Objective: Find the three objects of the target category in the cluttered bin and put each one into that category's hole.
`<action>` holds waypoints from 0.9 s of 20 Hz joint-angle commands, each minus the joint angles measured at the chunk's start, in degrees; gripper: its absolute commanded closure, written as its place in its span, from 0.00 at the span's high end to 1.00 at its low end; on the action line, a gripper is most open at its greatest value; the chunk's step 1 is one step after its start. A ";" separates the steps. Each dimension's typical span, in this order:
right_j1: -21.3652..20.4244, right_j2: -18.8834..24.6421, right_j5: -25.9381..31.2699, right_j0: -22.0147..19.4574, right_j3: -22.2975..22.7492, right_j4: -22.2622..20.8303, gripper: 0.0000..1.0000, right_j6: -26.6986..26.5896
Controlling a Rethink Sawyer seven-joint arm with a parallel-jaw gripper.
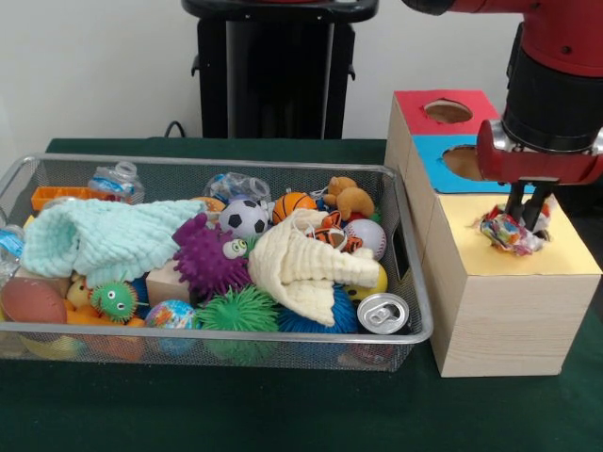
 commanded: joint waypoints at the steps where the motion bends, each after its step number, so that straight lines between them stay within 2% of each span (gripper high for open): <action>1: 5.45 0.47 -5.41 -0.69 1.26 -2.77 0.00 6.75; 16: 6.09 0.28 -6.73 -0.78 0.77 -3.31 0.00 4.80; 17: 6.15 0.32 -6.73 -0.87 0.72 -3.23 1.00 4.50; 18: 6.18 0.31 -6.64 -0.87 0.64 -3.22 1.00 4.50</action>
